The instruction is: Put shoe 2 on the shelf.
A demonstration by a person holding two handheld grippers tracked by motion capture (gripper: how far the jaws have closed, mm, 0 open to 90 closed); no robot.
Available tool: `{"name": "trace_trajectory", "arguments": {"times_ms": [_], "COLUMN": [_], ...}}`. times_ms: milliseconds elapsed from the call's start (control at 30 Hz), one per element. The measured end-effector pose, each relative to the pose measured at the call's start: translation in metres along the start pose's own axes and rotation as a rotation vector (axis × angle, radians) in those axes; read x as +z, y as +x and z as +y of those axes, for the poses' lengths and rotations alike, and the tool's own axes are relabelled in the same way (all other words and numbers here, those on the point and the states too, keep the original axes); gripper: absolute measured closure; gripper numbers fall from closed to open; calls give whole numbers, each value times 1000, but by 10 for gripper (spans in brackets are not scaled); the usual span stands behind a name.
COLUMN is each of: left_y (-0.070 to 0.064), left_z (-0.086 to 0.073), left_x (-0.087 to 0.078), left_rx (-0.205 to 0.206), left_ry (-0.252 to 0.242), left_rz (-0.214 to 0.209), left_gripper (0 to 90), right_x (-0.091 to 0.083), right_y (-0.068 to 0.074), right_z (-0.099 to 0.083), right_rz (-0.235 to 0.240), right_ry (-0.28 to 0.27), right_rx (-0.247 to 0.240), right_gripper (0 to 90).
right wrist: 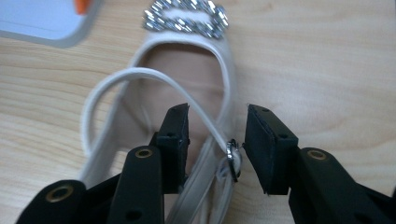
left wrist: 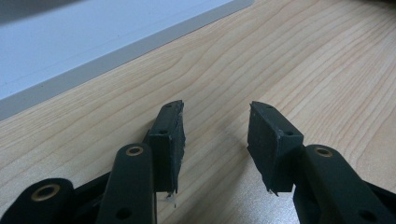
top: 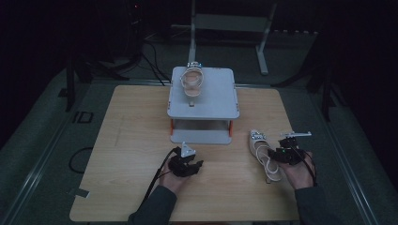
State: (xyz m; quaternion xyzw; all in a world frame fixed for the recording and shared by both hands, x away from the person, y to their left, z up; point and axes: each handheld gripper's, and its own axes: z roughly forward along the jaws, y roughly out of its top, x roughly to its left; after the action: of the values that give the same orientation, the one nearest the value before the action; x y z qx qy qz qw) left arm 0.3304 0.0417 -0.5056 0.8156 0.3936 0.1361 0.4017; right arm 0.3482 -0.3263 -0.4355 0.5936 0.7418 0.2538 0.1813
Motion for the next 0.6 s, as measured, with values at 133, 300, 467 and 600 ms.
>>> {"name": "trace_trajectory", "arguments": {"times_ms": [133, 300, 467, 600], "left_y": [0, 0, 1, 2], "left_z": [0, 0, 0, 1], "left_x": [0, 0, 0, 0], "left_rx": [-1, 2, -2, -2], "left_ry": [-1, -1, -2, -2], "left_rz": [5, 10, 15, 23], "left_gripper": [561, 561, 561, 561], "right_x": [7, 10, 15, 15], "right_y": [-6, -10, -14, -18], "right_z": [1, 3, 5, 6], "right_rz": [14, 38, 43, 62], "right_ry": [54, 78, 115, 135], "right_rx": [67, 120, 166, 206], "right_gripper": [634, 719, 794, 817]}}
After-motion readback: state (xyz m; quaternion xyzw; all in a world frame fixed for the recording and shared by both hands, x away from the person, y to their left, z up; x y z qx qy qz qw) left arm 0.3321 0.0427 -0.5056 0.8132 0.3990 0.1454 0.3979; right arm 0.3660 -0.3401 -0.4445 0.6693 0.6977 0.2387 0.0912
